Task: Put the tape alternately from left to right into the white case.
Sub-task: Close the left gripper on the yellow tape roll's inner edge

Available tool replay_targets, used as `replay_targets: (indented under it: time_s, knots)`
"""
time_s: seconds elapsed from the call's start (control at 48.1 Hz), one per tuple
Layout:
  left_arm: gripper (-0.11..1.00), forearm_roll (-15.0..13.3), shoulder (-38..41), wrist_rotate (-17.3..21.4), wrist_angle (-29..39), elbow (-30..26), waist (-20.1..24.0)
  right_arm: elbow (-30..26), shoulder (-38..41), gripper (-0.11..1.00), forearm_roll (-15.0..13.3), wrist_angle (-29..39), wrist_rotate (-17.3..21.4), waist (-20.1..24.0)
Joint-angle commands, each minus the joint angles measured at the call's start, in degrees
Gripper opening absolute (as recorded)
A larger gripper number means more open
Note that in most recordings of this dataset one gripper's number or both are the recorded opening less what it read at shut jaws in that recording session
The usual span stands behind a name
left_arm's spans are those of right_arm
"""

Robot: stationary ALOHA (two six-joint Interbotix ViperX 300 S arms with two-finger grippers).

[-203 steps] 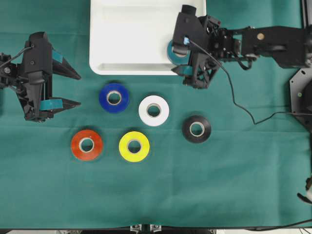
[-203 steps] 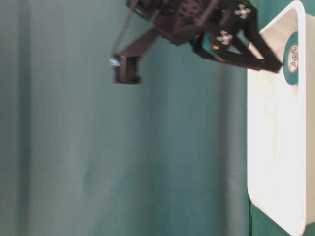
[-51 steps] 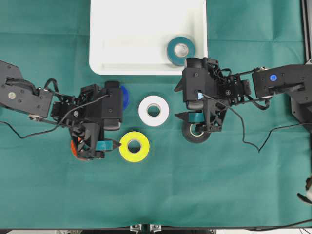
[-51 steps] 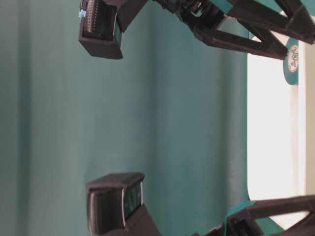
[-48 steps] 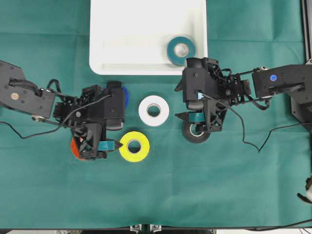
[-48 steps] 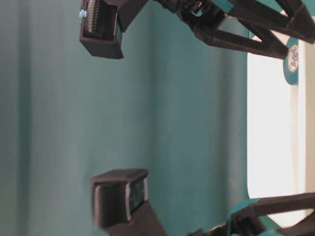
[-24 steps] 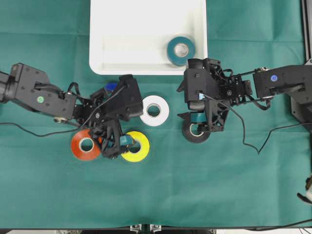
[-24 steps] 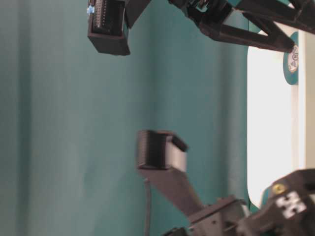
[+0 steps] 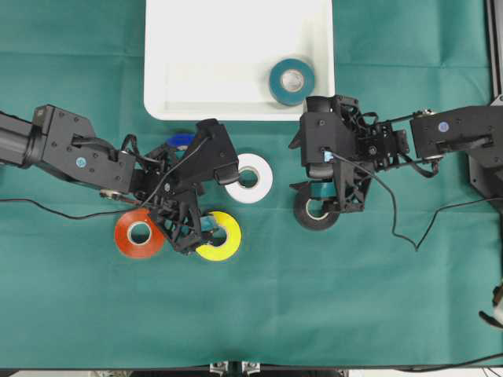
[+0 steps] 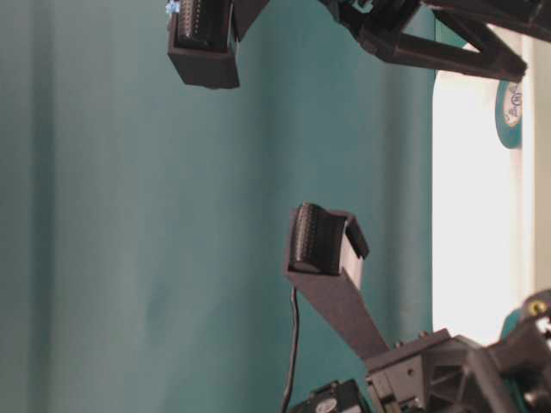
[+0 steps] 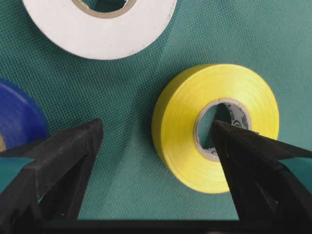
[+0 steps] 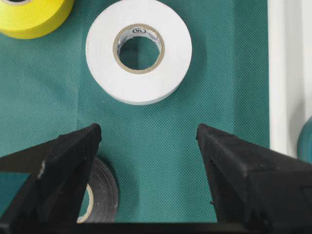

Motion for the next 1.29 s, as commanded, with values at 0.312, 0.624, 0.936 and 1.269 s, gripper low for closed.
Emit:
replay_targets:
  time_s: [0.312,0.624,0.936,1.269]
  knots:
    - [0.62,0.09,0.88,-0.26,0.53,-1.93,0.35,-0.53,-0.53,0.82,-0.09,-0.44,0.00,0.09]
    - [0.61,0.09,3.16,-0.09,0.53,-2.37,0.26,-0.18,-0.53,0.82,-0.09,-1.05,0.09,0.09]
    - [0.38,0.18,3.16,0.09,4.66,-3.96,0.00,-0.18,-0.53,0.82,-0.09,-1.41,0.00,0.09]
    - [-0.03,0.18,4.48,0.09,9.84,-6.24,-0.53,0.00,-0.62,0.82,-0.09,-1.41,0.00,0.09]
